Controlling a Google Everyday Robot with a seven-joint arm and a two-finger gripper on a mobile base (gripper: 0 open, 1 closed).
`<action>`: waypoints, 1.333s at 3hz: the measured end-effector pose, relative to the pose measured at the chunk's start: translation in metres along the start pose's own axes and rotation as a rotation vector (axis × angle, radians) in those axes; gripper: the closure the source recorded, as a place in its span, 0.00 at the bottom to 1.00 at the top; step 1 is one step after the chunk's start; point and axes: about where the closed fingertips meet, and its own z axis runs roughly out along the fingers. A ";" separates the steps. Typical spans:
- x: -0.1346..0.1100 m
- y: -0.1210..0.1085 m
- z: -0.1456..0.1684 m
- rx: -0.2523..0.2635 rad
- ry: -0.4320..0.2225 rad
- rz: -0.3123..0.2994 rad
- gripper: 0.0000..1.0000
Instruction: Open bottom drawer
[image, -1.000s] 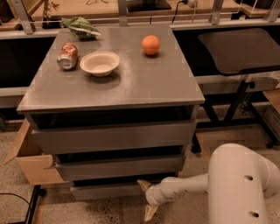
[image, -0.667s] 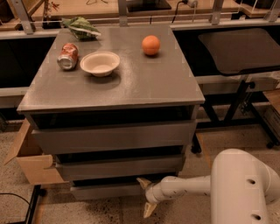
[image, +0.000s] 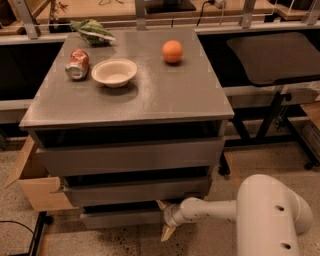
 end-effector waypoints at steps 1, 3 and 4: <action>0.006 -0.009 0.012 -0.003 -0.004 0.015 0.00; 0.012 -0.012 0.030 -0.024 -0.024 0.049 0.00; 0.014 -0.008 0.033 -0.038 -0.043 0.064 0.18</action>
Offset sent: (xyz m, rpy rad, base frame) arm 0.0274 0.0082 -0.0277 0.0226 0.0596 -0.0222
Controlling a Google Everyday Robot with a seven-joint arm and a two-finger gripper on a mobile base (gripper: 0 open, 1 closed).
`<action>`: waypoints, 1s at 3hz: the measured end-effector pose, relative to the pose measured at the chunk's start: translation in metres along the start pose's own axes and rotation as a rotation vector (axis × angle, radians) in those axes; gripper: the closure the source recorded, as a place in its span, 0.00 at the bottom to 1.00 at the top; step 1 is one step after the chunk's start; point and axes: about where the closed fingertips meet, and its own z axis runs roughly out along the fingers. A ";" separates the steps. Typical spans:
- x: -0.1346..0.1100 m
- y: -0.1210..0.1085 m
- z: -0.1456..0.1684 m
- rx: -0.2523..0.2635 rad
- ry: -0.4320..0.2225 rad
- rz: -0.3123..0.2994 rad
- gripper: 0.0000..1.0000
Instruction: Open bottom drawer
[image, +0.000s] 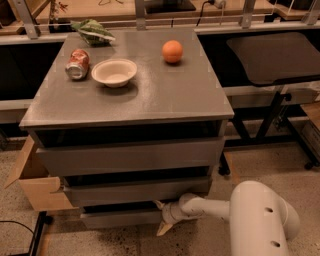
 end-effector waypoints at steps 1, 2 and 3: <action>-0.002 0.019 -0.005 -0.028 -0.028 0.034 0.40; -0.008 0.047 -0.020 -0.036 -0.061 0.092 0.64; -0.013 0.080 -0.031 -0.042 -0.088 0.168 0.87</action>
Offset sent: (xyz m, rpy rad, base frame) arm -0.0970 -0.0269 0.0171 0.1079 0.1574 -0.0734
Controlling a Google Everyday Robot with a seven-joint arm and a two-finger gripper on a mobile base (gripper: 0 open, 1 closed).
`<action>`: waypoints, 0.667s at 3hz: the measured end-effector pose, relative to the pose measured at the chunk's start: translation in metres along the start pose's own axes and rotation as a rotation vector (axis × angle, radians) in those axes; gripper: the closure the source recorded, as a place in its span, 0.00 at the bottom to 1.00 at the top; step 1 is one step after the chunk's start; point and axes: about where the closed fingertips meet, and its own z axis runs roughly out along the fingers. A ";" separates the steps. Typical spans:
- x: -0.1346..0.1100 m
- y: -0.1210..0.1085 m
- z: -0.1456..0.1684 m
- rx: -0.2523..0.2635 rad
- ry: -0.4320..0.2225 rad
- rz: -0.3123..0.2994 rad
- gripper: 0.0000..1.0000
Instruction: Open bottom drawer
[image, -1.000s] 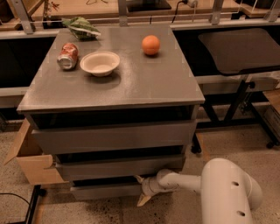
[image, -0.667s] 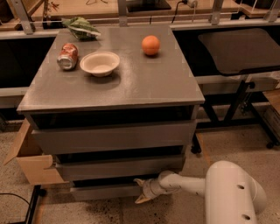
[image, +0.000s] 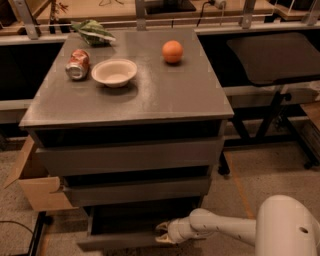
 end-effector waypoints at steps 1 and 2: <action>-0.003 0.001 -0.004 0.000 0.000 0.000 1.00; -0.003 0.001 -0.004 0.000 0.000 0.000 1.00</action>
Offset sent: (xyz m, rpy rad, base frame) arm -0.1651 -0.0329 0.0047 0.0806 0.2689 -0.2859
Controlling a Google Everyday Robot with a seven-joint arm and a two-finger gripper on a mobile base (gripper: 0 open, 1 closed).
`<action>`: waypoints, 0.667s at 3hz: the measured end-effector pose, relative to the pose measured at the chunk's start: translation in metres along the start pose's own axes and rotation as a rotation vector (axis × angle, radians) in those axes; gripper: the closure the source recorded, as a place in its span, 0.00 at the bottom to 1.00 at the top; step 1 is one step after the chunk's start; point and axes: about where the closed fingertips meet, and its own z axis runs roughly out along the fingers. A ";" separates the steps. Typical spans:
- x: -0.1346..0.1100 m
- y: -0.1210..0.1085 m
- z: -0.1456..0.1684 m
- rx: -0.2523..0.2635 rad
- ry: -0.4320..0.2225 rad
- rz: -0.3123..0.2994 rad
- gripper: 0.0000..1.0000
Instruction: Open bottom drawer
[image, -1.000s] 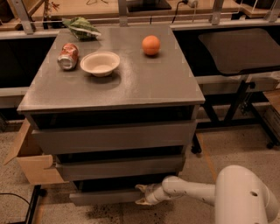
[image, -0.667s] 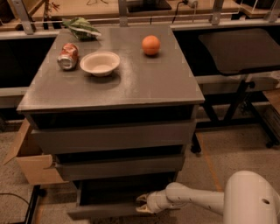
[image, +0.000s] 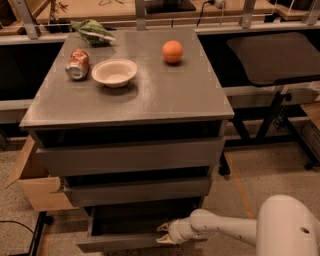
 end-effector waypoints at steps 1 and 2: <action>-0.002 0.030 -0.007 0.005 -0.008 0.074 1.00; -0.002 0.036 -0.007 0.007 -0.012 0.078 1.00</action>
Offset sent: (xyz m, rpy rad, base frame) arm -0.0242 -0.0034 0.0014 0.0122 0.0373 -0.0440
